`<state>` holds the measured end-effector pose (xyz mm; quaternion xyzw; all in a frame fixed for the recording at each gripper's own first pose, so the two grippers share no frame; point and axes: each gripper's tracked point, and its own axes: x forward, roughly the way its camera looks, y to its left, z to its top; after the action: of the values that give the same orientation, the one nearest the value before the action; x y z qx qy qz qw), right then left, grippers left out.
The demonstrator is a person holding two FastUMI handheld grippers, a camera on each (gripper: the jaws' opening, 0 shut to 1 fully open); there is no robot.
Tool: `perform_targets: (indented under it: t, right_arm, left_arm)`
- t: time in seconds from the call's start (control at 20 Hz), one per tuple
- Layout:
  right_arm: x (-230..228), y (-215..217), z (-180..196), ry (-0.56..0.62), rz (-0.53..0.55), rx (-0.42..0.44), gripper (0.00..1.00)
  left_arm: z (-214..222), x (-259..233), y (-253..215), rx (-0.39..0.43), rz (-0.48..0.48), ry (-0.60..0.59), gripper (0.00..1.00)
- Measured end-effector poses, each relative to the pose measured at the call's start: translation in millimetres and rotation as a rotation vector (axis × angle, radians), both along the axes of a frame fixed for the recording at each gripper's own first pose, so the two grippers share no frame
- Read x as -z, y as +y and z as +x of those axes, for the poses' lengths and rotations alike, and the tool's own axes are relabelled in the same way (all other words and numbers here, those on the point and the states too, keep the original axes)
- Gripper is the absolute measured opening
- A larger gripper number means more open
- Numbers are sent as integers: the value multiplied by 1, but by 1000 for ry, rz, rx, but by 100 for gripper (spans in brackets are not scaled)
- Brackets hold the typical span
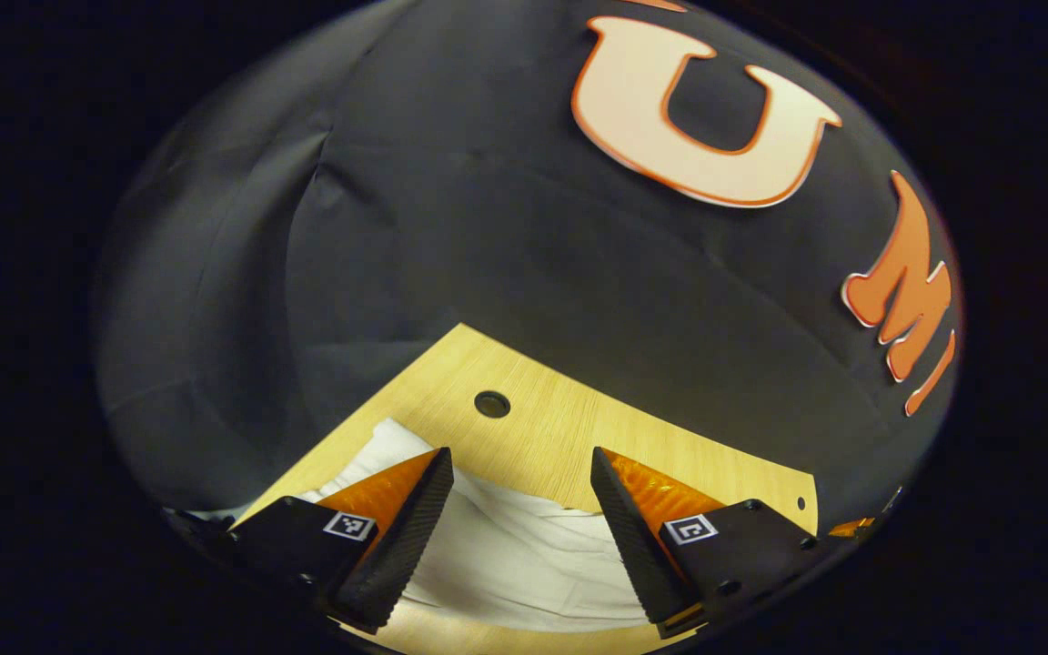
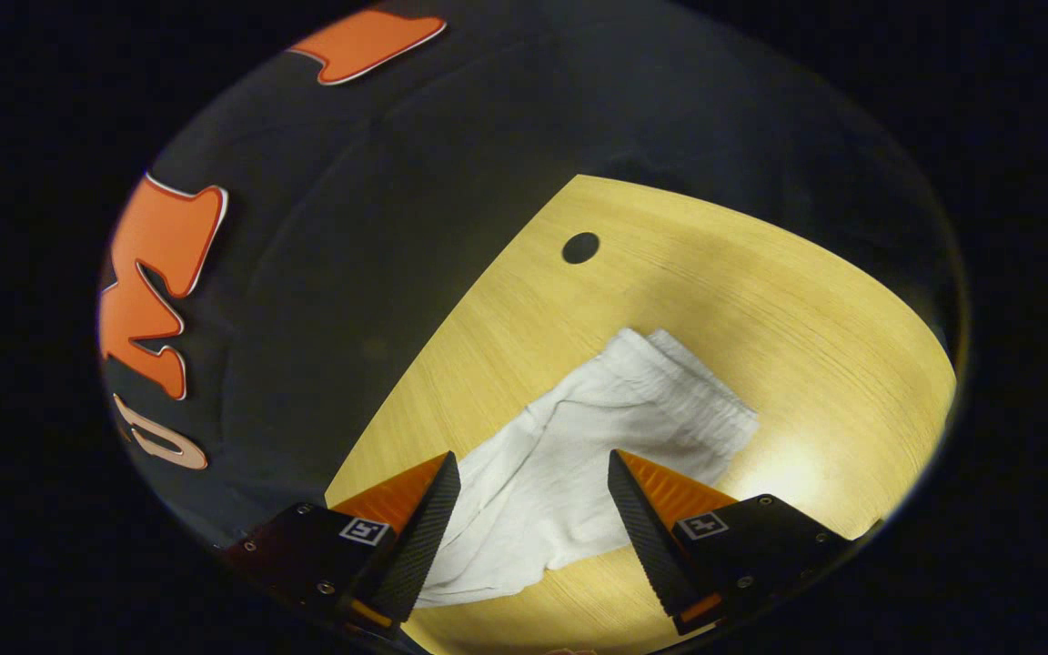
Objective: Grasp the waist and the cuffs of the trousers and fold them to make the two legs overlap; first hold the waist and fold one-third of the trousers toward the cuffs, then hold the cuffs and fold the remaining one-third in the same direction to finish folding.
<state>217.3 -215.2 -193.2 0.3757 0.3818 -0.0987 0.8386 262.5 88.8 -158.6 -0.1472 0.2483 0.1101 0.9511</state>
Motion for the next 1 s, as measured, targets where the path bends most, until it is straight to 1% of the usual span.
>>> perform_targets:
  t: [0.1,0.15,0.25,0.4,0.5,0.6,0.9,0.95,1.0]
  right_arm:
    - [12,-22,-21,13,5,52,99]
    - [18,-30,-29,18,18,82,98]
    - [30,-47,-36,21,50,151,99]
    - [59,-69,-41,51,64,213,98]
    - [78,-76,-41,79,60,222,99]
    - [89,-77,-35,90,62,227,99]
    - [102,-73,-15,94,130,229,99]
    - [102,-76,-9,83,139,237,99]
    - [101,-78,-6,75,148,247,98]
  left_arm:
    - [2,-12,-4,28,103,-41,99]
    - [3,-13,-10,43,125,-54,99]
    - [4,-15,-12,63,136,-79,99]
    - [0,-20,-13,48,162,-109,100]
    - [2,-22,-14,43,167,-111,99]
    - [2,-21,-13,29,174,-108,99]
    - [2,-21,-16,-8,140,-112,99]
    - [3,-19,-17,-9,137,-107,100]
    - [4,-18,-18,-8,138,-109,99]
